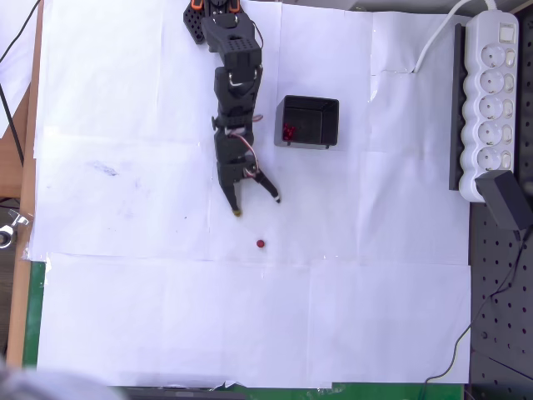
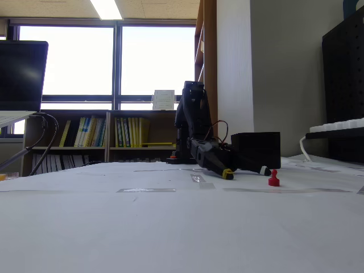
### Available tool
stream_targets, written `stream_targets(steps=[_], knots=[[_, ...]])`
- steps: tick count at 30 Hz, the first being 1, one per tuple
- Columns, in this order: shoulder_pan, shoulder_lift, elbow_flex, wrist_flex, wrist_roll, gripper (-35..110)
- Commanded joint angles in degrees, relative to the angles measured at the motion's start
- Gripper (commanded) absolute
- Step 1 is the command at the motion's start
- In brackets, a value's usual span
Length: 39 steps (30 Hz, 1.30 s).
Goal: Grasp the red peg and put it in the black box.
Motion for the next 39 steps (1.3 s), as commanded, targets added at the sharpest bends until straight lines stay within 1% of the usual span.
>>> stream_targets(steps=[1, 16, 26, 28, 34, 39], knots=[[-1.85, 2.11, 7.12, 1.58, 0.44, 41], [-3.60, 13.62, 25.49, 3.96, -1.58, 41], [-3.69, 15.03, 28.04, 3.96, -1.32, 41], [-3.87, 14.85, 27.95, 5.62, -1.49, 41], [-4.13, 10.55, 25.75, 16.08, -2.11, 40], [-4.22, 11.25, 26.54, 15.82, -2.55, 40]])
